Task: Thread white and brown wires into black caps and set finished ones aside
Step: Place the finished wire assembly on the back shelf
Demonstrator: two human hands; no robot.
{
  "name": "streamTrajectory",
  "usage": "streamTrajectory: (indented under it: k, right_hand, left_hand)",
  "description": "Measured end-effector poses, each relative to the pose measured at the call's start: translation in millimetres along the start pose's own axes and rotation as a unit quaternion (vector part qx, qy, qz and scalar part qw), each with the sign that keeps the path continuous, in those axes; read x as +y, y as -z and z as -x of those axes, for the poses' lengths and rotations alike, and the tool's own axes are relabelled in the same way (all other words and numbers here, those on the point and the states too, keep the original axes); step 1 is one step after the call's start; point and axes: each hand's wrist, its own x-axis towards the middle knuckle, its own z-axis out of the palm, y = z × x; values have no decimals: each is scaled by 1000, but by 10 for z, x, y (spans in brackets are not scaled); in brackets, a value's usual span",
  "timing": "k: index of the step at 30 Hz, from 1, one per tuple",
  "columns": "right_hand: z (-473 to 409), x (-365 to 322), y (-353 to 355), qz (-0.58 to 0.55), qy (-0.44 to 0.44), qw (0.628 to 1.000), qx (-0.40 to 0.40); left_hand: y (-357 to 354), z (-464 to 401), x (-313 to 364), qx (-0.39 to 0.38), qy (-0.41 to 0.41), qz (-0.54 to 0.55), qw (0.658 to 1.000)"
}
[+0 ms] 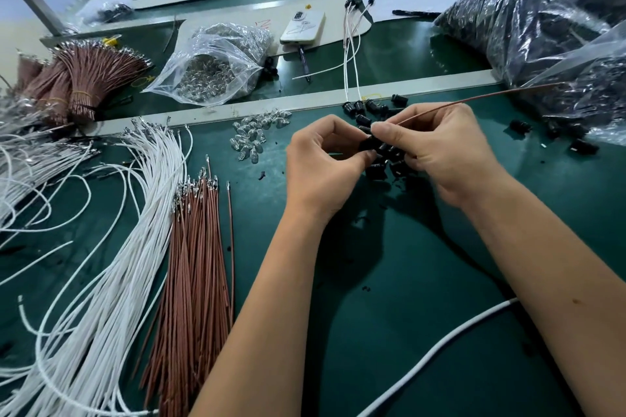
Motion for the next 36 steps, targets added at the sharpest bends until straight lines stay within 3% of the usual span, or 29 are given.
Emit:
streamTrajectory:
  k: [5, 11, 17, 21, 25, 30, 33, 36]
  right_hand:
    - [5, -2, 38, 91, 43, 994, -36]
    - [19, -10, -33, -18, 76, 997, 5]
    - [18, 4, -61, 83, 140, 987, -6]
    - [44, 9, -80, 103, 154, 982, -16]
    - [85, 23, -136, 212, 169, 962, -39]
    - [159, -31, -198, 202, 155, 964, -82]
    - [172, -117, -119, 228, 117, 942, -218]
    - [216, -193, -111, 255, 30, 864, -433]
  left_hand:
    - [1, 3, 15, -18, -34, -40, 998]
    - [1, 3, 35, -17, -6, -6, 1000]
    - [-6, 12, 54, -18, -3, 16, 1000]
    - [13, 7, 99, -2, 54, 141, 989]
    - [82, -37, 131, 43, 132, 321, 937]
    - [113, -45, 173, 26, 164, 371, 913]
    - [240, -111, 238, 78, 182, 426, 883]
    - [491, -187, 290, 138, 166, 438, 873]
